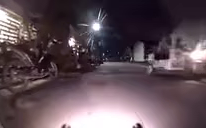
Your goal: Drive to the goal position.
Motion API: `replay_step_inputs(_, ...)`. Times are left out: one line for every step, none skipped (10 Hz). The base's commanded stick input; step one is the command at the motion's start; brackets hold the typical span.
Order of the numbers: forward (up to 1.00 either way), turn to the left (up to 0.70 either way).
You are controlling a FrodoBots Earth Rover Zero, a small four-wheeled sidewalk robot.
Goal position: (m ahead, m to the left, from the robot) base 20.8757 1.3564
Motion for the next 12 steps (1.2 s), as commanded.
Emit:
replay_step_inputs(0.85,0.00)
replay_step_inputs(0.85,-0.04)
replay_step_inputs(0.85,-0.28)
replay_step_inputs(0.85,-0.34)
replay_step_inputs(0.85,-0.34)
replay_step_inputs(0.85,-0.34)
replay_step_inputs(0.85,-0.34)
replay_step_inputs(0.85,-0.34)
replay_step_inputs(0.85,0.00)
replay_step_inputs(0.85,0.00)
replay_step_inputs(0.85,0.00)
replay_step_inputs(0.85,0.00)
